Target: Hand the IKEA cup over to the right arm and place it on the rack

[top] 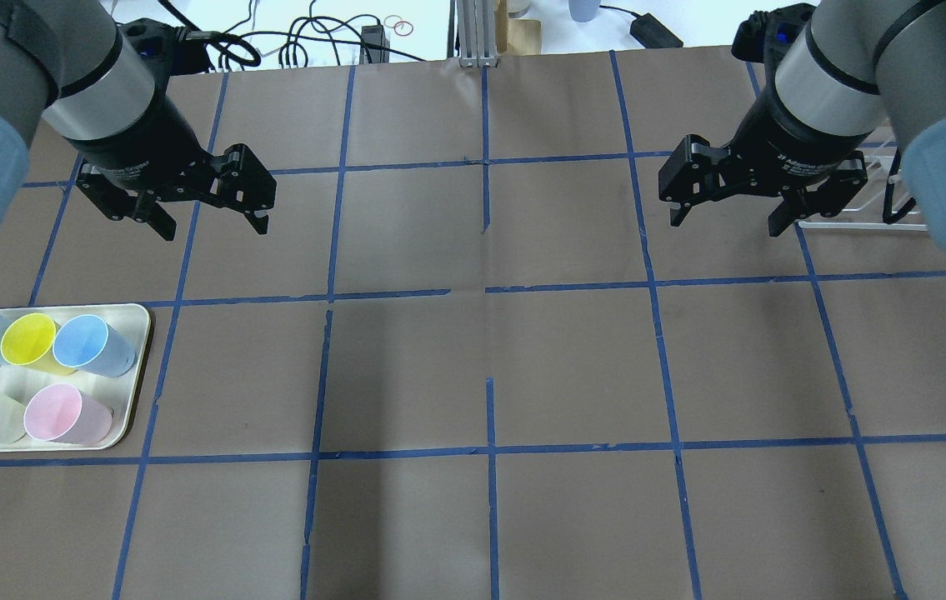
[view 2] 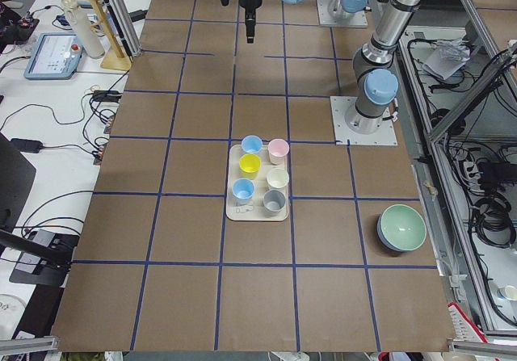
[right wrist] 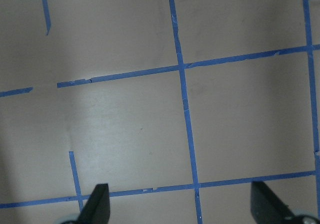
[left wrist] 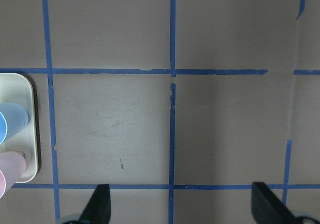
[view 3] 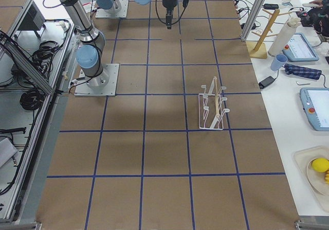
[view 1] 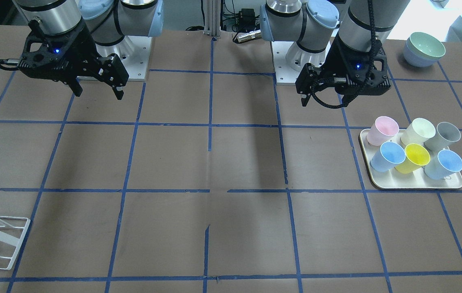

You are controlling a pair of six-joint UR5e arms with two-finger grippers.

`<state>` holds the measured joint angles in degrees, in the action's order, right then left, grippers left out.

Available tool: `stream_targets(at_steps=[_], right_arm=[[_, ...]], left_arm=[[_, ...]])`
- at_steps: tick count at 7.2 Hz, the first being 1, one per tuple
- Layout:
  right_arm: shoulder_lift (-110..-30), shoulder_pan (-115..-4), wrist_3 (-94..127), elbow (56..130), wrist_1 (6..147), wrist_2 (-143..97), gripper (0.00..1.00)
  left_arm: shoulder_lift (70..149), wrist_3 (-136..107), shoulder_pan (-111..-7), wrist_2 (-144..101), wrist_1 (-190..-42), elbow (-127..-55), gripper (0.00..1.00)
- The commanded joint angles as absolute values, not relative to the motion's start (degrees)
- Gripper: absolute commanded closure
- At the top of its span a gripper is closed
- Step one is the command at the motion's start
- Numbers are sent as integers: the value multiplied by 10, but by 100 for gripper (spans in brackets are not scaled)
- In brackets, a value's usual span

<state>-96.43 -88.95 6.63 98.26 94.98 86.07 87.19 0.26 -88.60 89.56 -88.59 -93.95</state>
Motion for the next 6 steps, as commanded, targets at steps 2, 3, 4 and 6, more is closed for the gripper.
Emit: stream_targets(at_steps=[2,3,4,6], right_arm=[[-963,-889,63,983,950,860,0],[-963,-889,62,983,951,860,0],[-963,-889,62,983,951,860,0],[-963,-888,61,983,952,860,0]], left_arm=[[872,4,-886,897,-879,-940,0],[872,4,-885,898,-879,-940,0],[872,9,-885,897,-879,-940,0],[871,10,-885,897,-879,-940,0]])
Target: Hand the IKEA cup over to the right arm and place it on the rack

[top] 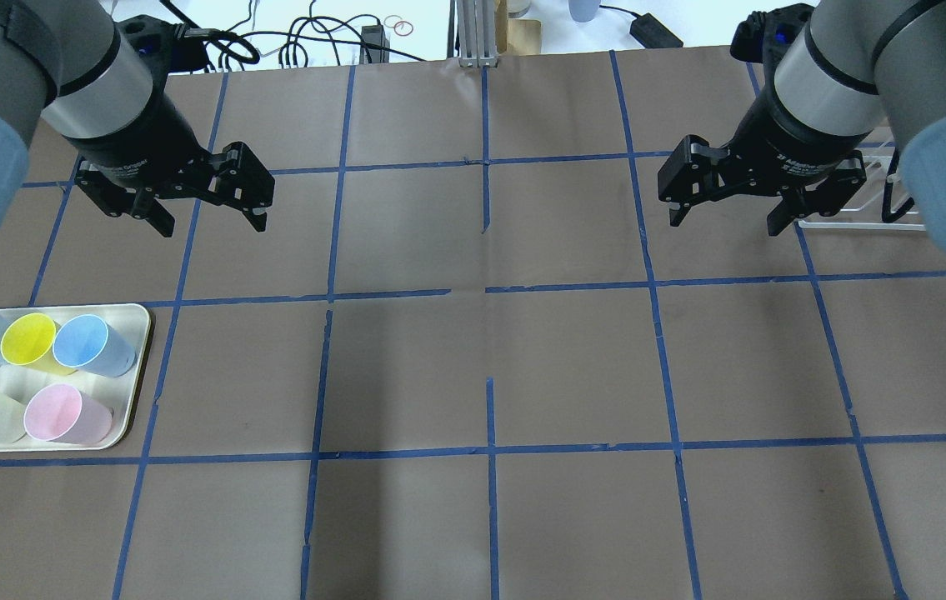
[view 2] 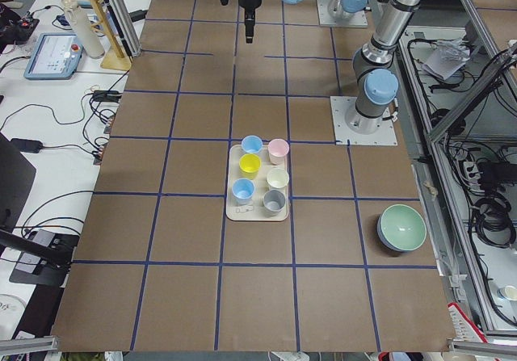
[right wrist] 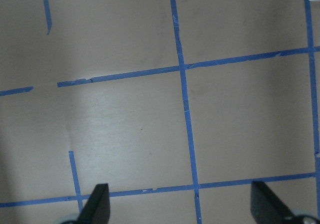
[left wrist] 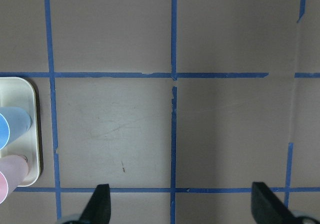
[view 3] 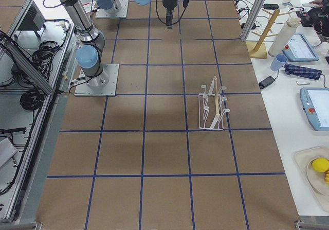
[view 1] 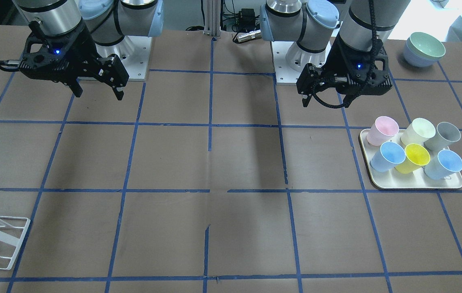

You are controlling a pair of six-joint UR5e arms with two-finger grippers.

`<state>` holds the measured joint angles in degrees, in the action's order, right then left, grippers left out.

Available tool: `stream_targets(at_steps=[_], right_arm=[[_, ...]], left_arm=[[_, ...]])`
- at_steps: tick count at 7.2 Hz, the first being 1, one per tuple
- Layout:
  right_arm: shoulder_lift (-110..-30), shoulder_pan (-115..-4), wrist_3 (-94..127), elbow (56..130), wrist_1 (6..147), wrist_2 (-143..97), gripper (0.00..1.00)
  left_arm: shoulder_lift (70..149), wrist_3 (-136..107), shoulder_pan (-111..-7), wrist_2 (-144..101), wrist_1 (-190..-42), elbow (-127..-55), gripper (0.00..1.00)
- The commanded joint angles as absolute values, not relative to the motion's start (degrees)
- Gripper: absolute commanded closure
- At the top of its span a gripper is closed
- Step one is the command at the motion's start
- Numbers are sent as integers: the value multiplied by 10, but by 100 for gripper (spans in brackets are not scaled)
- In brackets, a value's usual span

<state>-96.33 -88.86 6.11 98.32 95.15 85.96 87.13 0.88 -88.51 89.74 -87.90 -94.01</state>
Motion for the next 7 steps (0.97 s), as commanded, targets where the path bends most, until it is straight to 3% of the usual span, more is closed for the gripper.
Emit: stream_targets(at_steps=[1,7], right_arm=[[-963,-888,62,983,952,860,0],[-964,-888,65,983,950,860,0]], left_arm=[[871,11,-885,898,-879,-940,0],[883,451,-650,895,-852,-973,0]])
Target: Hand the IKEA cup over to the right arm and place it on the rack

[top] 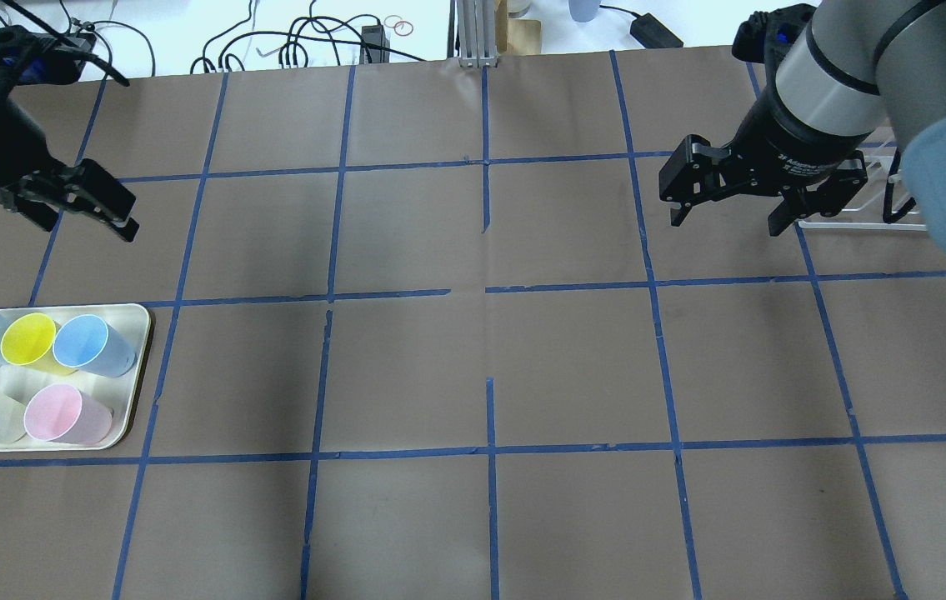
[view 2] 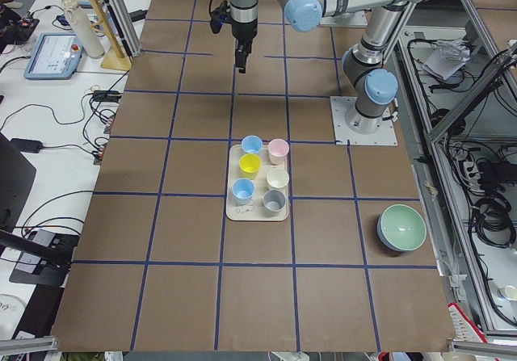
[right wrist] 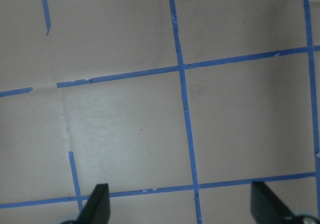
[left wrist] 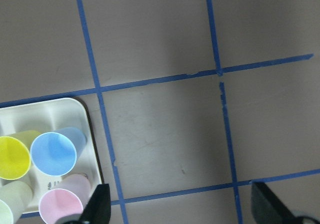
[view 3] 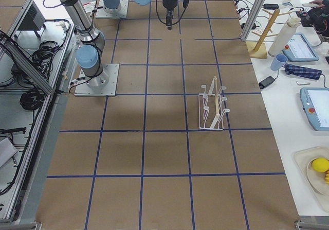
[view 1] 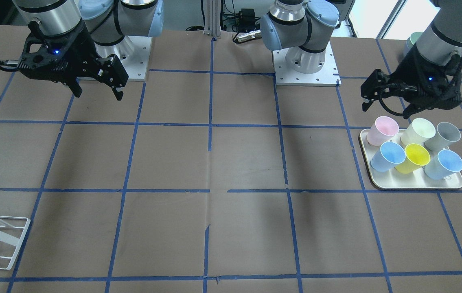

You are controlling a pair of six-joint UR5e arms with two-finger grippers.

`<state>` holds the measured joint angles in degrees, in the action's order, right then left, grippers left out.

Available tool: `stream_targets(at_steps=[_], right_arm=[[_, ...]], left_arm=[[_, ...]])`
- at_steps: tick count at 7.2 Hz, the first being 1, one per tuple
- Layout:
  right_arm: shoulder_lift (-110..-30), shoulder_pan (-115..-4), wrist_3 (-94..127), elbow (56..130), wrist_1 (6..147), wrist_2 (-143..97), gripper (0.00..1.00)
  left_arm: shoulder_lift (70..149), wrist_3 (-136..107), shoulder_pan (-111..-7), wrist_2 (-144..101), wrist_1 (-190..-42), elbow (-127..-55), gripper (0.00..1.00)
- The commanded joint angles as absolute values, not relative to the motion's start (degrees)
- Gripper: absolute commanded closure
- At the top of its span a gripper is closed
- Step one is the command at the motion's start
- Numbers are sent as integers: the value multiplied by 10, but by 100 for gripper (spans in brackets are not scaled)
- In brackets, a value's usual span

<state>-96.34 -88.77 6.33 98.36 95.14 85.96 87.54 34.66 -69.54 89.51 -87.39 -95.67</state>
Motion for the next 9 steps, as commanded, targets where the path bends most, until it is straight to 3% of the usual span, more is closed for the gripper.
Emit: stream_targets(at_steps=[1,3,9], right_arm=[[-964,-888,67,983,949,860,0],[-963,-888,66,983,949,860,0],[-963,-888,62,984,951,857,0]], left_arm=[[895,534,-621,898,-806,-996,0],[933,651,-560,895,-723,-1034,0],[1040,752,-555,903,-626,-1076,0]])
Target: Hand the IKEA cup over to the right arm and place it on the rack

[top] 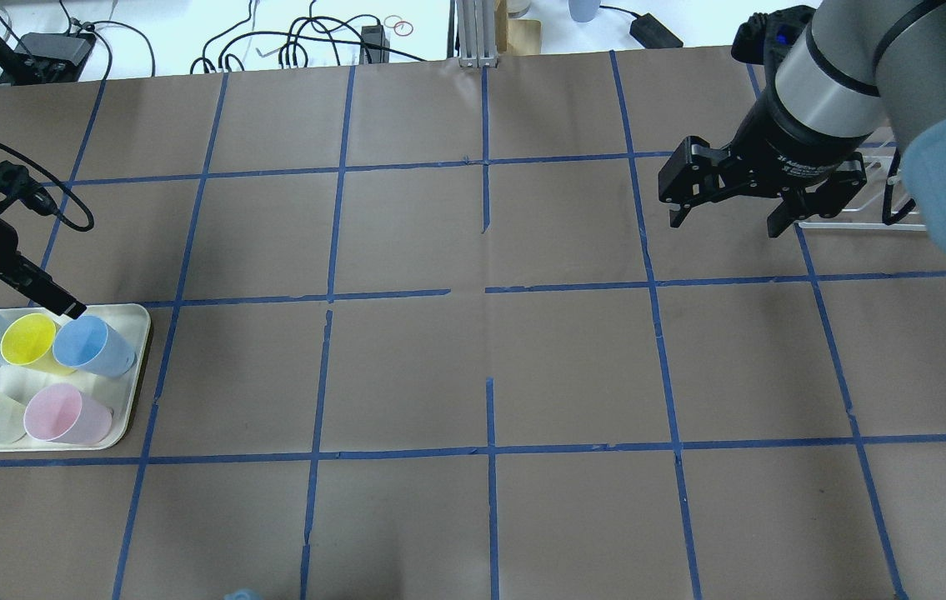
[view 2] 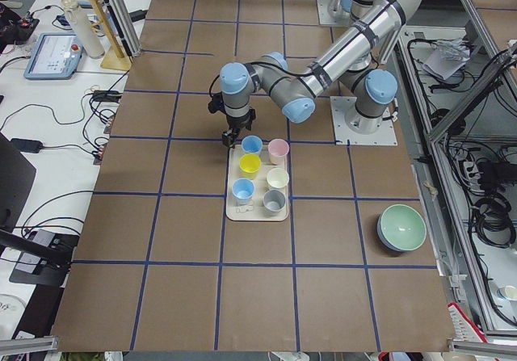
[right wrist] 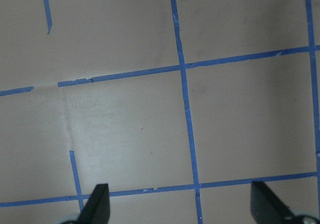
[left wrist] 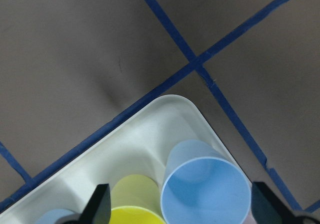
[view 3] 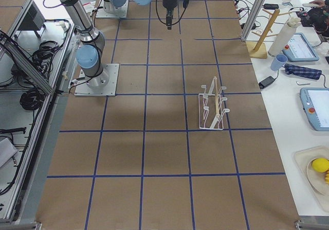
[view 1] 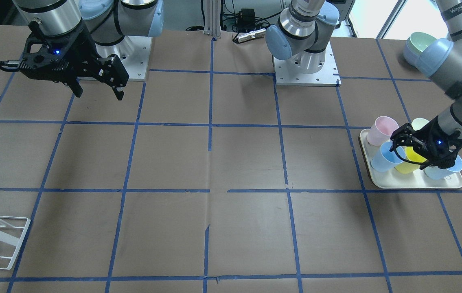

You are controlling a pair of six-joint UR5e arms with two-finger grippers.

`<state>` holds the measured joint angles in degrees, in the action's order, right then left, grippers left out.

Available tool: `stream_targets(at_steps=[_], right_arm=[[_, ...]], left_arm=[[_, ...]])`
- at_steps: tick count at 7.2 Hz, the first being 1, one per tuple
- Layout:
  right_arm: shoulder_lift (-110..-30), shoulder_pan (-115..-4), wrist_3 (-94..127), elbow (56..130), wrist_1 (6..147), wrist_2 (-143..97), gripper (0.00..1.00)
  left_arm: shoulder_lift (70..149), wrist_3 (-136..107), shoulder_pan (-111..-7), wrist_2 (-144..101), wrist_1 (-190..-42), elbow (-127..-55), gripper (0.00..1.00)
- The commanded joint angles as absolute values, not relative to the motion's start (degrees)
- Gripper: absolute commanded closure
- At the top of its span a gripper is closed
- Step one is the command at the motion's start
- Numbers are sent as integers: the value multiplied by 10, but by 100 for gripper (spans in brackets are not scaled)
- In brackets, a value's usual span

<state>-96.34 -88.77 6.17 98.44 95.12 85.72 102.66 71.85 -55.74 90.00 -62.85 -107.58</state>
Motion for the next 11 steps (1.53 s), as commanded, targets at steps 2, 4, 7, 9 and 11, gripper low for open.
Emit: stream_targets(at_steps=[2,4,7,9,11], right_arm=[[-963,-889,62,984,951,857,0],[-963,-888,61,984,952,858,0],[-963,-887,62,985,953,857,0],[-962,-885,61,985,953,857,0],[-962,-885,61,985,953,857,0]], left_arm=[[1056,754,-554,903,-619,-1071,0],[1072,755,-554,916,-606,-1073,0],[1078,765,-523,933,-605,-1076,2],[1086,764,-525,928,-604,-1077,4],[1093,758,-535,920,-602,-1075,4]])
